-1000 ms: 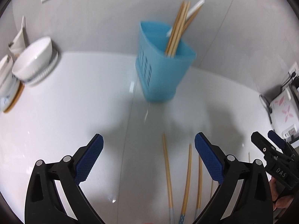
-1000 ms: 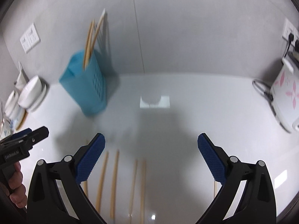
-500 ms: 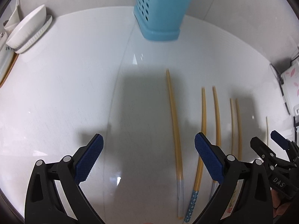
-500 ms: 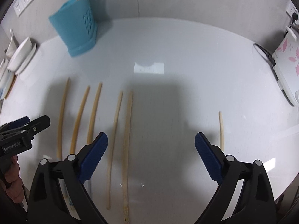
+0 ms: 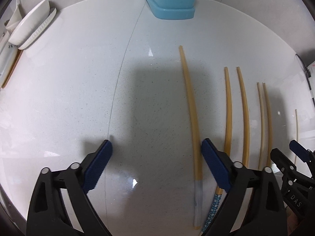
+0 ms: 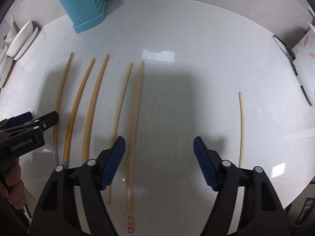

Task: Organize utensils
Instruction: 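Grasp a blue-dotted chopstick with the left gripper while the right grasps a printed-tip one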

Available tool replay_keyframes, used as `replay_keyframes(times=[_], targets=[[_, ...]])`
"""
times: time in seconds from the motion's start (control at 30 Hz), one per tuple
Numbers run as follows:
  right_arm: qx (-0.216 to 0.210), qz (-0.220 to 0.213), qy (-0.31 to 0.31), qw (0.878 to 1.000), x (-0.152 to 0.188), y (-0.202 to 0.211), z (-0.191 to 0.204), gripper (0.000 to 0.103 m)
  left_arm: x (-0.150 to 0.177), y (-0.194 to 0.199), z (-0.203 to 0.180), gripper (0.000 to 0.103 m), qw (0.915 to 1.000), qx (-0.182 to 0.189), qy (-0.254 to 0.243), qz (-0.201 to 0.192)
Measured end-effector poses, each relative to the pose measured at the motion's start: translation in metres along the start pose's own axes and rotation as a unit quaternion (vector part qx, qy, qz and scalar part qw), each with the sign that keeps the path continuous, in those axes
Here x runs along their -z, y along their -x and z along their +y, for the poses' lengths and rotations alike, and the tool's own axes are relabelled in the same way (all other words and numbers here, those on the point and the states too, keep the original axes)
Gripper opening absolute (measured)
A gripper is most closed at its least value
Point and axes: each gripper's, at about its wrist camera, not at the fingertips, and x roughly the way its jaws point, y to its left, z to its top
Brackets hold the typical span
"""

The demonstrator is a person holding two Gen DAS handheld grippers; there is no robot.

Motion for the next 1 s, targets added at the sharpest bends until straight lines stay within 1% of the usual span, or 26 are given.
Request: replay_keyframes(times=[0.07,0.13,0.17,0.23,0.27,0.3,0.33,0.37,0.4,0.47,0.73,0.87,1.0], targets=[[0.000,0.004,-0.001,1.000,0.002,0.001,0.002,0.060,0.001,0.002,-0.003,0.075,1.0000,-0.004,-0.007,0.003],[-0.004,0.009,0.001,1.000,0.002,0.001,0.003,0.055,-0.001,0.004,-0.007,0.058,0.9998,-0.004,-0.018,0.005],[-0.004,0.013,0.004,1.000,0.002,0.000,0.004,0.052,-0.001,0.006,-0.008,0.054,0.9997,-0.003,-0.022,0.008],[-0.008,0.019,0.005,1.000,0.001,0.000,0.007,0.043,-0.001,0.007,-0.010,0.037,0.9996,-0.003,-0.025,0.015],[-0.009,0.023,0.006,1.000,-0.007,-0.003,0.010,0.035,-0.001,0.007,-0.010,0.033,0.9995,-0.004,-0.026,0.017],[-0.008,0.028,0.006,1.000,-0.006,-0.005,0.011,0.029,-0.005,0.010,-0.011,0.023,0.9995,-0.005,-0.027,0.018],[-0.005,0.029,0.004,1.000,-0.007,-0.005,0.012,0.027,-0.007,0.011,-0.011,0.011,0.9994,-0.007,-0.028,0.019],[-0.006,0.032,0.001,0.999,-0.008,-0.005,0.012,0.019,-0.007,0.011,-0.010,0.010,0.9993,-0.010,-0.029,0.020],[-0.008,0.033,0.001,0.999,-0.009,-0.005,0.013,0.010,-0.004,0.013,-0.014,0.007,0.9994,-0.009,-0.027,0.021],[-0.012,0.043,-0.008,0.999,-0.013,-0.006,0.013,0.007,-0.001,0.014,-0.014,0.007,0.9995,-0.005,-0.024,0.021],[-0.010,0.044,-0.021,0.999,-0.022,-0.008,0.003,0.006,-0.003,0.017,-0.006,0.007,0.9998,0.007,-0.013,0.014],[-0.013,0.037,-0.024,0.999,-0.019,-0.005,0.000,0.006,-0.002,0.023,0.000,0.007,0.9998,0.014,-0.011,0.008],[-0.016,0.023,-0.027,0.999,-0.017,0.007,-0.001,0.006,-0.004,0.033,0.002,0.007,0.9997,0.020,-0.008,-0.006]])
